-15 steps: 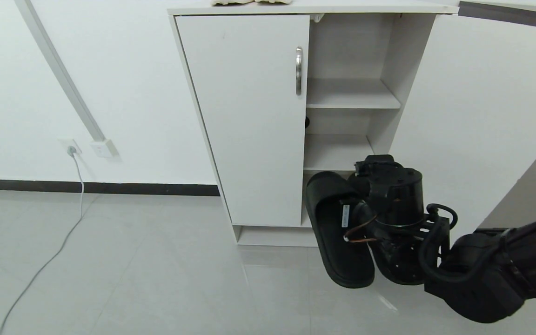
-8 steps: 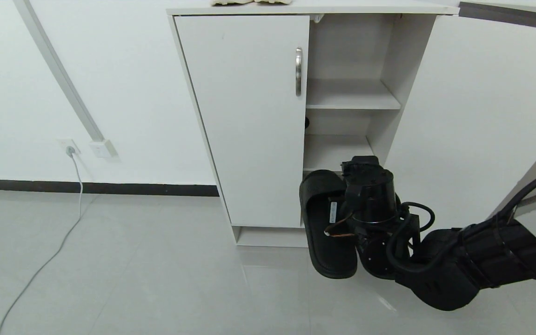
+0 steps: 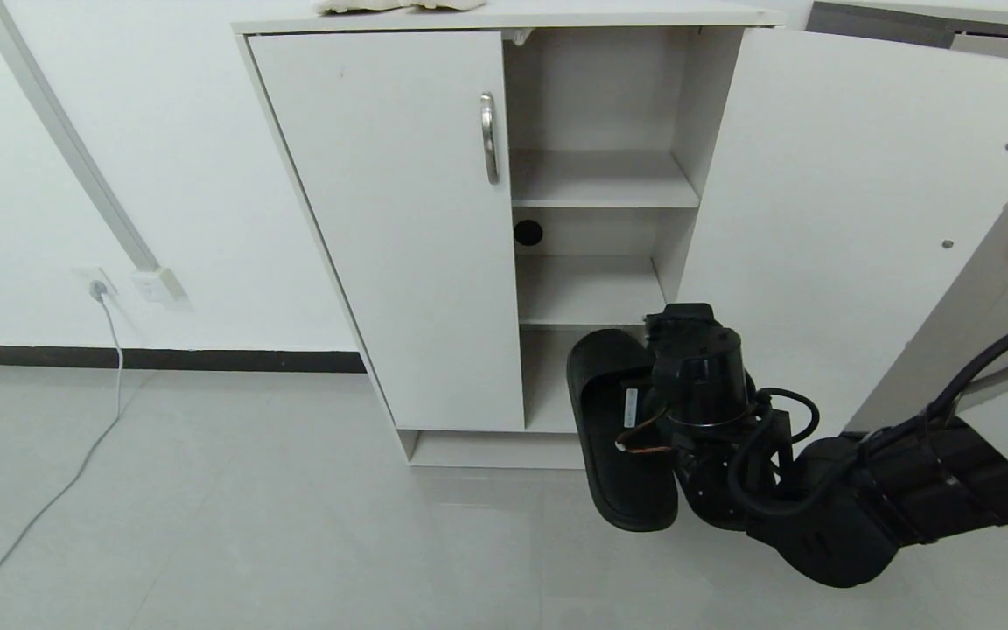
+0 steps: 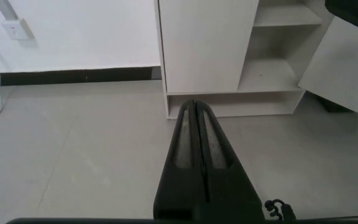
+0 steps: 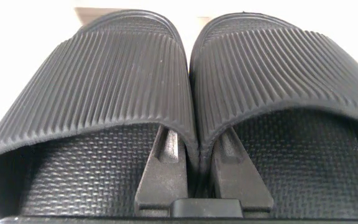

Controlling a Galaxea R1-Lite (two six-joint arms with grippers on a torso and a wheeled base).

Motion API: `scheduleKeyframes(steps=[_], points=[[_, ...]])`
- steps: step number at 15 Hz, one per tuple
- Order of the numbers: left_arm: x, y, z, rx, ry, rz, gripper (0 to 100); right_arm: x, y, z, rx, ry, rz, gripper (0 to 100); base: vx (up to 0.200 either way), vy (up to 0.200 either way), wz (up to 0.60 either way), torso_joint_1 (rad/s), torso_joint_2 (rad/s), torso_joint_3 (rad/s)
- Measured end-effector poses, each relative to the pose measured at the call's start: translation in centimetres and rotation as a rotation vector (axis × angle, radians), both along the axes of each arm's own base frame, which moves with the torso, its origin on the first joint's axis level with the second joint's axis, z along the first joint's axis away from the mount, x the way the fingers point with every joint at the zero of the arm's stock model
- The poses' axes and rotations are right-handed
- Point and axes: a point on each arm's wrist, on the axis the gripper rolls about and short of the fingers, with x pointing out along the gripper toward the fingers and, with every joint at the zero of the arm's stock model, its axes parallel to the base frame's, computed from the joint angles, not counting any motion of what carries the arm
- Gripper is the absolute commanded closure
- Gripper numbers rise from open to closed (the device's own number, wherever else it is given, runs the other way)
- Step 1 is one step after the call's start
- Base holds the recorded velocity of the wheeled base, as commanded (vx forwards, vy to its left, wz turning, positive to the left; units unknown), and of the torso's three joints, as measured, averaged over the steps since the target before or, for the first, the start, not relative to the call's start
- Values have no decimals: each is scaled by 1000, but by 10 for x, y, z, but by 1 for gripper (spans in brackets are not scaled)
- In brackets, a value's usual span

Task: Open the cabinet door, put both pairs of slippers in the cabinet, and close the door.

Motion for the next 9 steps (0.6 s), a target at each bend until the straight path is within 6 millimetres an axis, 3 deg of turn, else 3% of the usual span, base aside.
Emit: scheduleKeyframes(steps=[9], points=[[0, 0, 0, 0, 0, 0, 100, 6, 25, -20, 19, -1, 109, 100, 0, 0, 0, 0, 0, 0]])
